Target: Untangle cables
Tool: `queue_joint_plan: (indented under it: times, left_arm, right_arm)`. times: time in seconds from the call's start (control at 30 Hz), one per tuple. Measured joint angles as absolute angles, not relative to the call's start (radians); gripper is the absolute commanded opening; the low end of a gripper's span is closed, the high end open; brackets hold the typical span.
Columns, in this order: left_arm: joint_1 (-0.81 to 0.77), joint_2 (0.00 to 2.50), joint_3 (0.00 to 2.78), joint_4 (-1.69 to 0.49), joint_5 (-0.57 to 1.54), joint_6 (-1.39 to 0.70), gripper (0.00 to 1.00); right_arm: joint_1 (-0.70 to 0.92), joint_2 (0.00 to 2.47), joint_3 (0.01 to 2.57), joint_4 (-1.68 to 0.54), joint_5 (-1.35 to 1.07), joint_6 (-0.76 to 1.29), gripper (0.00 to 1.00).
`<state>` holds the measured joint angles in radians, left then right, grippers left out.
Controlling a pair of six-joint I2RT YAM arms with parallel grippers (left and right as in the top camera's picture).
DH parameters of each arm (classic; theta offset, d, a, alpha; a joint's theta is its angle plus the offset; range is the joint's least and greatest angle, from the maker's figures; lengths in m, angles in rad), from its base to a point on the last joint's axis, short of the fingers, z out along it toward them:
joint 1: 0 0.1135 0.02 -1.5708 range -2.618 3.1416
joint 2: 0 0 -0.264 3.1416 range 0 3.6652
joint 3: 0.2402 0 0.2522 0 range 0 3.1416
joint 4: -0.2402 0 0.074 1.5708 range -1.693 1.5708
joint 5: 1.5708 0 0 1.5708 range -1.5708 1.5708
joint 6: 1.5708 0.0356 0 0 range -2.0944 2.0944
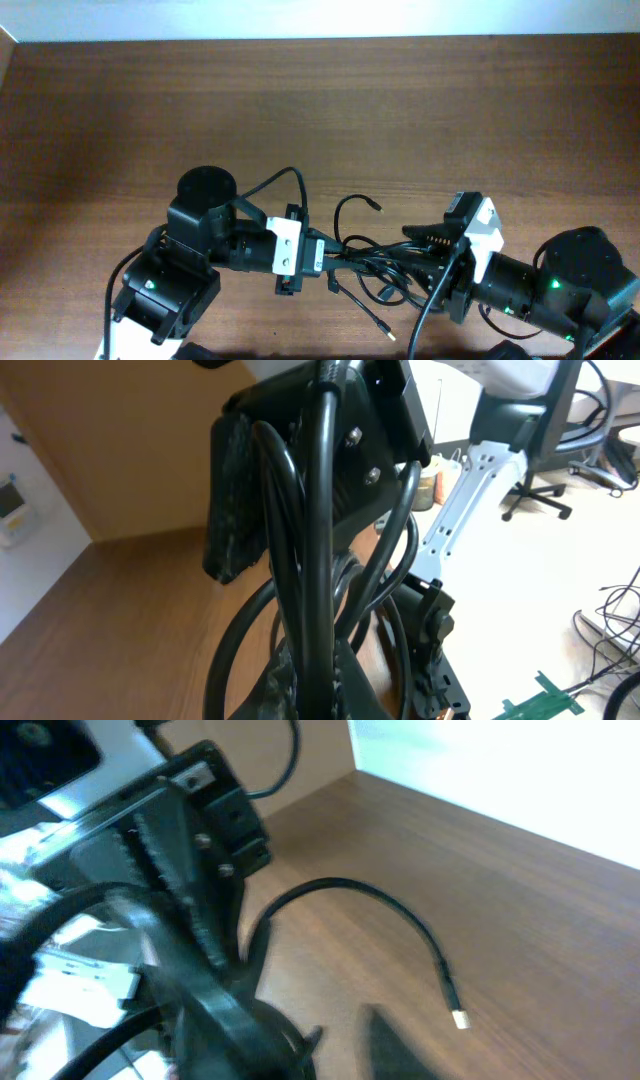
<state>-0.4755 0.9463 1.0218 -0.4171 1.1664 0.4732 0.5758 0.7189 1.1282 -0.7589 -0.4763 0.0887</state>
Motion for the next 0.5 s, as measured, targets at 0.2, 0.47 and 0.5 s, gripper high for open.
queue_joint_plan:
  times: [0.2,0.47,0.5]
  left_arm:
    - [-0.39,0.948,1.022,-0.402,1.168,0.417,0.0]
    - [-0.265,0.948,1.024,-0.449,1.159,0.294,0.0]
    - [-0.259,0.948,1.024,-0.478,1.129,0.29,0.0]
  right_arm:
    - [0.579,0.721,1.129,-0.794,-0.449,0.076,0.04]
    - [0.596,0.751,1.127,-0.786,-0.288,0.144,0.04]
    - [0.596,0.749,1.127,-0.785,-0.246,0.162,0.04]
